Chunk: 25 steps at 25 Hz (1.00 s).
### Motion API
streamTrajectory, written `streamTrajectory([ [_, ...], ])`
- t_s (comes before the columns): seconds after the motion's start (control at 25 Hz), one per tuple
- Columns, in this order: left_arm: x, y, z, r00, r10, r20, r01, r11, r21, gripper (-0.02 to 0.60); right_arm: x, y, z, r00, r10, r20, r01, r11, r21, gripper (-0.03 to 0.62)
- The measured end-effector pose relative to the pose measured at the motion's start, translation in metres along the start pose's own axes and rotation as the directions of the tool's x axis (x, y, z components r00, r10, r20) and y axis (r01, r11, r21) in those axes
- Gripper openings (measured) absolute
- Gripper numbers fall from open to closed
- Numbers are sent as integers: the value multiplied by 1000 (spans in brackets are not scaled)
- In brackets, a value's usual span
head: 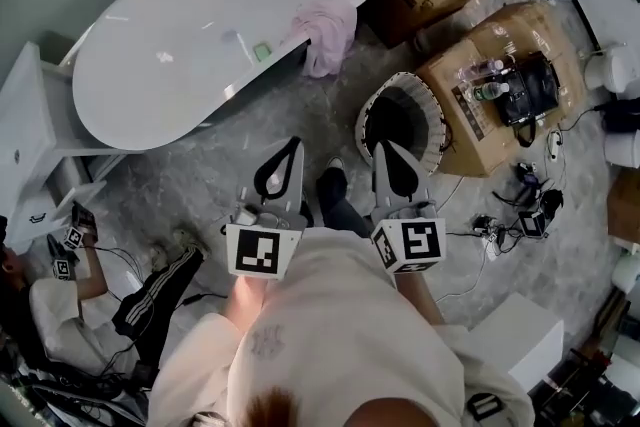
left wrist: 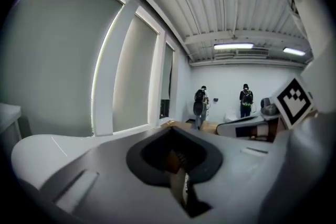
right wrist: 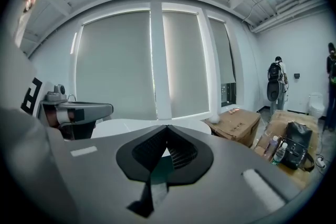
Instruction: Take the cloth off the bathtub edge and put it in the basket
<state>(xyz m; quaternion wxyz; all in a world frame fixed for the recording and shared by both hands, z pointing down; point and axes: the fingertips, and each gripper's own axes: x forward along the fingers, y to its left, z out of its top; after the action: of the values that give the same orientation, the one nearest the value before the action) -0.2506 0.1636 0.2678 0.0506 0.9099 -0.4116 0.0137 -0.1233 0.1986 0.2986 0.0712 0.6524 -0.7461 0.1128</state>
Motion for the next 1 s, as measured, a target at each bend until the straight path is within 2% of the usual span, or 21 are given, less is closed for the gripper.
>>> streamTrajectory([
  [0.44, 77, -14, -8, 994, 88, -60, -85, 995, 54, 49, 49, -51, 26, 993, 112, 46, -113, 993, 21, -2],
  [0.8, 113, -40, 16, 995, 103, 3, -103, 994, 36, 49, 61, -76, 37, 981, 184, 62, -185, 983, 14, -2],
  [1.0, 124, -46, 21, 994, 108, 14, -108, 994, 27, 49, 65, -89, 37, 980, 191, 58, -192, 981, 14, -2],
])
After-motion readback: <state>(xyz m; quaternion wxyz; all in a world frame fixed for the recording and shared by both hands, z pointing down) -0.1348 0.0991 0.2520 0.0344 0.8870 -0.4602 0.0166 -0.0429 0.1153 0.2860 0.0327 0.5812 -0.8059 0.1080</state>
